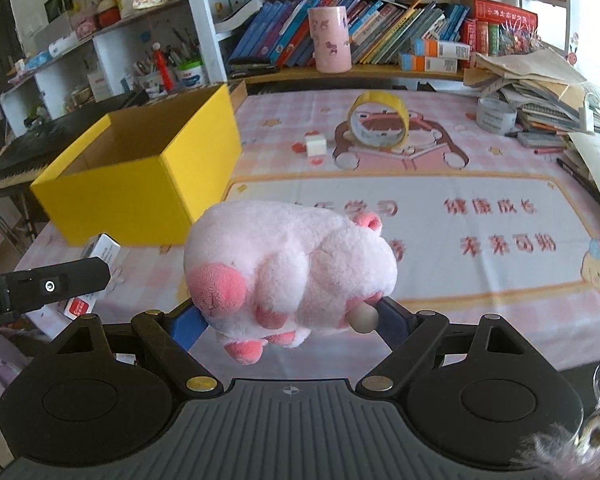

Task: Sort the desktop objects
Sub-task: 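Carry the staples box and plush paw with both tools over the yellow box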

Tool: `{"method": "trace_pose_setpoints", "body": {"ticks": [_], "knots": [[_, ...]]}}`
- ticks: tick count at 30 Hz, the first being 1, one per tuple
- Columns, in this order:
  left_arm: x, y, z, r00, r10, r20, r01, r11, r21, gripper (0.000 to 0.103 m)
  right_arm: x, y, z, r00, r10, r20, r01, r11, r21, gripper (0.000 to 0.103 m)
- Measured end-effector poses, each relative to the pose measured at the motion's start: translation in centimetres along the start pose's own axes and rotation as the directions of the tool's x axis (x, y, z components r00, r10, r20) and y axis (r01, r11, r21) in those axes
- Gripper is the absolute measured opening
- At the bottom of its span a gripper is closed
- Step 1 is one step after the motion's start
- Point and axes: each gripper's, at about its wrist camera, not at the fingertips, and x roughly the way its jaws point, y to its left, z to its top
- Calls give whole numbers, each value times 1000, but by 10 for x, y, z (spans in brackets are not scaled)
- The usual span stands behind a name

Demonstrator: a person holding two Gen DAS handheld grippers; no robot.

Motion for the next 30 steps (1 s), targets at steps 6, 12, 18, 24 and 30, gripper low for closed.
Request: {"method": "trace_pose_setpoints", "body": {"ticks": [6,12,18,24,30], "knots": [[-16,12,-12,1000,-2,-13,2,1000,-14,28,-12,19,-16,1000,-10,-11,9,1000,-3,85],[-29,25,-21,1000,20,-10,-20,999,-35,28,-15,33,-26,999,-1,-32,0,1000,-11,85],[-40,33,-24,999,37,8,-36,998,-52,28,-15,43,-30,999,18,-48,-19,1000,-24,85],[-45,39,-29,999,49,-1,-49,997,-65,28,-12,52,-33,997,36,-69,-39,998,-43,85],[-52,47,-33,998,67,-7,-68,995,-70,28,-8,62,-35,994,57,-89,-62,997,-53,85]]}}
